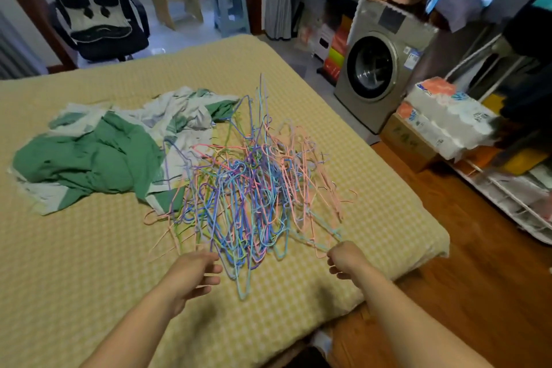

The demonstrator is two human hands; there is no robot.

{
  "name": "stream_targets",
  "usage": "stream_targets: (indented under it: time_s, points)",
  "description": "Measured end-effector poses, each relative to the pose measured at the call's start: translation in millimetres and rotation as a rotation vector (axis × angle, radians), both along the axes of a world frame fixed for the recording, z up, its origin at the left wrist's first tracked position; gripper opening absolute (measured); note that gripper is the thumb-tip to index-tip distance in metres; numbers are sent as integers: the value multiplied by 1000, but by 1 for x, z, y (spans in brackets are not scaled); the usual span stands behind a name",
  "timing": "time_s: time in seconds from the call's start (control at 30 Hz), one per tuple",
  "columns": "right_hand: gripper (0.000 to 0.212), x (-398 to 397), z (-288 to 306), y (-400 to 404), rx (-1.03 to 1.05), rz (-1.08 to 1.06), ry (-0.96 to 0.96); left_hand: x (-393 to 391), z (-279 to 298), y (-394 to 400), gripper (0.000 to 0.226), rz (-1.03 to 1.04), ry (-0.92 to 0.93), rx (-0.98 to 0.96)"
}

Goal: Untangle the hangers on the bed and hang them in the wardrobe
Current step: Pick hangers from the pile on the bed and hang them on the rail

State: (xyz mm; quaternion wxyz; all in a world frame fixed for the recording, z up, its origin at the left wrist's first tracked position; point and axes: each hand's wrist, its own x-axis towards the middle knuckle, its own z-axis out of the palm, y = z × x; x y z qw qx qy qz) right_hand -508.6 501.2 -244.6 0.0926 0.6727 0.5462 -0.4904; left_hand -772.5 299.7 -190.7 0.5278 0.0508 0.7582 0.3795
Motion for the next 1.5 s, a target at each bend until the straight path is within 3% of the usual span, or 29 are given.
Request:
stream_targets:
  time_s: [0.2,0.33,0.43,0.53,0.63,0.73,0.83,1.0,1.17,1.23,1.33,1.37,1.5]
  points:
    - [19,-2,-29,121,-40,290,-56,41,-5,87,17,150,-12,-55]
    - [13,-53,-28,227,225,266,-12,45,-3,143,16,212,37,-74]
    - [50,-92,-51,291,388,213,10,43,-16,180,15,187,94,-104]
    - [65,-115,-84,330,331,325,-17,44,-31,201,16,198,103,-127]
    - [42,-116,-115,347,313,451,7,51,-44,211,17,231,86,-158]
    - [32,-95,-123,351,431,496,10,64,-48,212,21,241,43,-159]
    - [25,-58,-98,356,551,393,-18,79,-43,204,23,221,-19,-161]
    - [27,1,-50,353,465,96,171,101,-35,205,23,229,-75,-155]
    - [33,20,0,303,366,49,352,145,-10,223,16,64,-79,6]
    - [34,10,31,283,428,93,430,158,-4,230,26,-85,26,66]
    - [32,-13,90,245,596,176,553,164,0,237,85,-271,314,82]
    - [31,-20,110,231,654,214,591,162,3,236,95,-284,394,57]
    - [38,-51,148,192,702,322,735,138,12,210,87,-235,667,-109]
